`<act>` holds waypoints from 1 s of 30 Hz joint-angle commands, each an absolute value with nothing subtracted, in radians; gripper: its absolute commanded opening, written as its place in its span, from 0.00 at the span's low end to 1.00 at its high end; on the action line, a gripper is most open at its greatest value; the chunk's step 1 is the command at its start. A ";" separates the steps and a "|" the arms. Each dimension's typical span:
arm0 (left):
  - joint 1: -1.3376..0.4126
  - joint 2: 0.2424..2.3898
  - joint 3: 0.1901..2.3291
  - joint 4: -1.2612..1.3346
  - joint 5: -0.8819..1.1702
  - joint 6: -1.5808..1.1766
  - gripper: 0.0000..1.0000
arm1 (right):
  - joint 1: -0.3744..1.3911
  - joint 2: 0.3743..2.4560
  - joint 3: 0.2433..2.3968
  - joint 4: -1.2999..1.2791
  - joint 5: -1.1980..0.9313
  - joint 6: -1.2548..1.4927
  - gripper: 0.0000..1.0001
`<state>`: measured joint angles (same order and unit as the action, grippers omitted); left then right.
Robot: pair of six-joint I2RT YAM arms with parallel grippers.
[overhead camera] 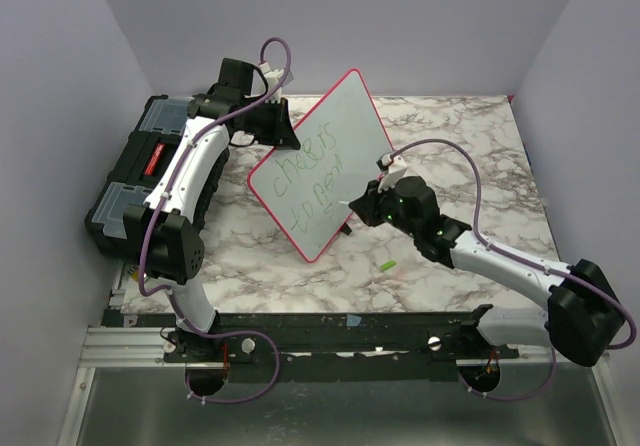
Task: Write a sentence on the whiteboard
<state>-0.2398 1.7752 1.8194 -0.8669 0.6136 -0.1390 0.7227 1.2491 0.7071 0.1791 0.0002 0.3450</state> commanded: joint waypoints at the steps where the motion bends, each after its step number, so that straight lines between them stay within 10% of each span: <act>1: -0.239 1.782 1.842 -0.865 0.514 -0.048 0.00 | 0.726 1.280 0.731 0.197 0.149 0.357 0.01; 30: -0.239 1.778 1.827 -0.863 0.509 -0.035 0.00 | 0.725 1.475 0.859 0.229 0.141 0.325 0.01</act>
<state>-0.2398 1.7752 1.8194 -0.8696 0.6102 -0.1307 0.7227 1.4387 0.8185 0.2184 0.0822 0.3393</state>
